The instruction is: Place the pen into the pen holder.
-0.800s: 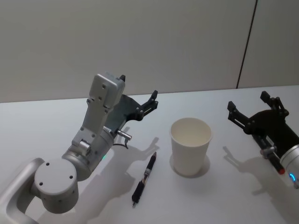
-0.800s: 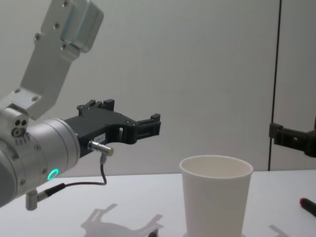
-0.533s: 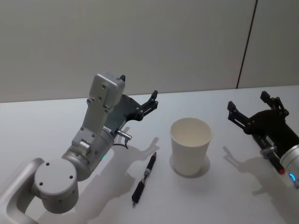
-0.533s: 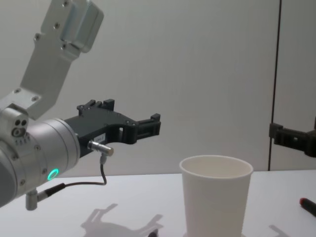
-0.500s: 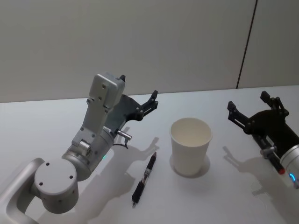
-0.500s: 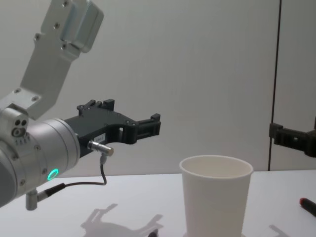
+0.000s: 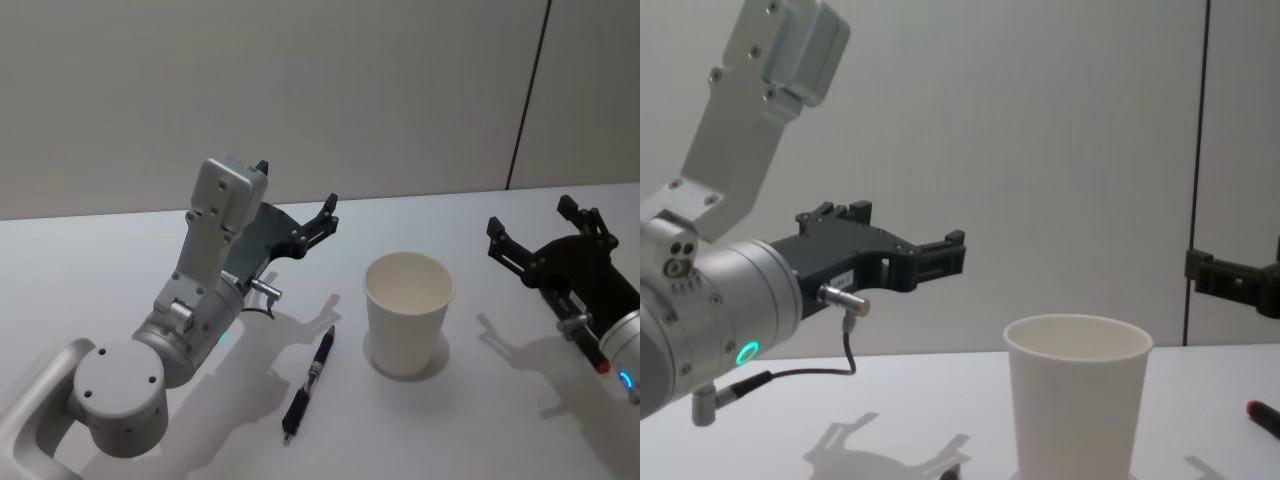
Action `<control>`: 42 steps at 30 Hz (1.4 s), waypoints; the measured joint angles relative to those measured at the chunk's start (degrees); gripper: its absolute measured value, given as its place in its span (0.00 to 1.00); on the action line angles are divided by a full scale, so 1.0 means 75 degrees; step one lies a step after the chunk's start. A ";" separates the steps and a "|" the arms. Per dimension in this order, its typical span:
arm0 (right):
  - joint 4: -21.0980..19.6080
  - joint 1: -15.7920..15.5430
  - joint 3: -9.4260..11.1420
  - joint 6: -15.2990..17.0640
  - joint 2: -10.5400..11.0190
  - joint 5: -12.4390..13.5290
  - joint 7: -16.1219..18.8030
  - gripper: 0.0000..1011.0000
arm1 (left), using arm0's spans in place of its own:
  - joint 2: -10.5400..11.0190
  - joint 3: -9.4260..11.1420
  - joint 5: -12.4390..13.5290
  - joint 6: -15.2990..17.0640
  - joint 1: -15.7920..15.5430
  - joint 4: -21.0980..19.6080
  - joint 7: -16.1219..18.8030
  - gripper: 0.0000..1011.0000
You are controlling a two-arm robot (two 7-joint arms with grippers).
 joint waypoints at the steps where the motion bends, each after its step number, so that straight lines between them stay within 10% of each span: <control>1: 0.0001 0.0000 0.0000 0.0000 0.0000 0.0000 0.0000 0.99 | 0.0000 0.0000 0.0000 0.0000 0.0000 0.0000 0.0000 0.99; 42: 0.0001 0.0000 0.0000 0.0000 0.0001 0.0000 0.0000 0.99 | 0.0000 0.0000 0.0000 0.0000 0.0000 0.0000 0.0000 0.99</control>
